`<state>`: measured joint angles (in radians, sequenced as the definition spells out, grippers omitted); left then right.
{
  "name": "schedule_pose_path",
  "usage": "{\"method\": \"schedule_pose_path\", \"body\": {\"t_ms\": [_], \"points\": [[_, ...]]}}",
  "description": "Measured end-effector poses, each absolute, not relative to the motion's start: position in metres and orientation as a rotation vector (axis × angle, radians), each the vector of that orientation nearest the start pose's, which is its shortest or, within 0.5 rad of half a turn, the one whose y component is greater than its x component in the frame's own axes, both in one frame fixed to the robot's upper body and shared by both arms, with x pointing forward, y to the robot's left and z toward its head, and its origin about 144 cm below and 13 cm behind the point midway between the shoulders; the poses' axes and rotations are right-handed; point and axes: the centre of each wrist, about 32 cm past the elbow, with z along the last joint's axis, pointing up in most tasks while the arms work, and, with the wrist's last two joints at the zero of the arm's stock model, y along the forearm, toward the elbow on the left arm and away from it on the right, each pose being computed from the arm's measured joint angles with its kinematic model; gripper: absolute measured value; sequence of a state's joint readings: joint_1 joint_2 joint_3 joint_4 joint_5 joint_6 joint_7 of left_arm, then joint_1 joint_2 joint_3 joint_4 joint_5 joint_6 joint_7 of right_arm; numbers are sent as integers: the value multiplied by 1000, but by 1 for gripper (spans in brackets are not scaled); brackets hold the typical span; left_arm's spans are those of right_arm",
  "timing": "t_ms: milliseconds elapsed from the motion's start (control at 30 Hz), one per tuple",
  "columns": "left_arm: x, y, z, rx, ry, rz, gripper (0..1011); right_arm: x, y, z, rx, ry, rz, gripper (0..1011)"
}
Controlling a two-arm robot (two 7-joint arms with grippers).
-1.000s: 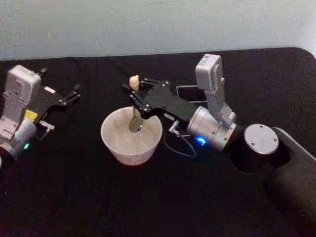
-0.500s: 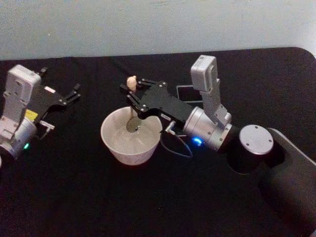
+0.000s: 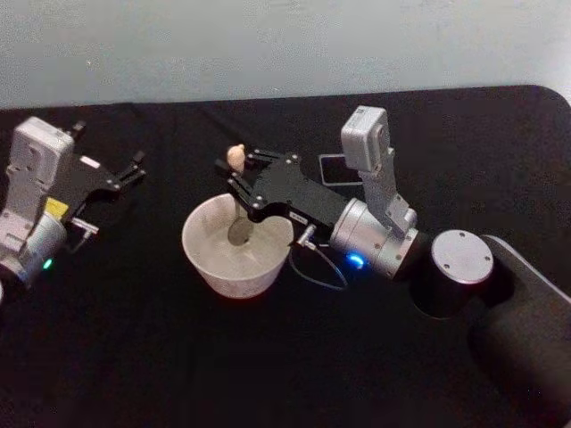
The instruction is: Pick up the stirring spoon with one hand, stir inside the cup, then place it back in its original position.
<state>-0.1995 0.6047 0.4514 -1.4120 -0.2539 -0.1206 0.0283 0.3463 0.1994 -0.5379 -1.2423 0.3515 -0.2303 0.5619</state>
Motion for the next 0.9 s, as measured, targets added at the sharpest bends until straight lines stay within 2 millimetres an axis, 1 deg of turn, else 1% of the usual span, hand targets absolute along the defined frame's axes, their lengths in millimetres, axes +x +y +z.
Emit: {"method": "schedule_pose_path", "body": {"t_ms": [133, 400, 633, 900], "points": [[489, 310, 1140, 304, -285, 1248, 1001, 524, -153, 1134, 85, -86, -582, 216], [489, 310, 1140, 304, -285, 1248, 1001, 521, -164, 1138, 91, -87, -586, 216], [489, 310, 1140, 304, -285, 1248, 1001, 514, -175, 1138, 87, -78, -584, 217], [489, 310, 1140, 304, -285, 1248, 1001, 500, -183, 1141, 96, -61, -560, 216]]}}
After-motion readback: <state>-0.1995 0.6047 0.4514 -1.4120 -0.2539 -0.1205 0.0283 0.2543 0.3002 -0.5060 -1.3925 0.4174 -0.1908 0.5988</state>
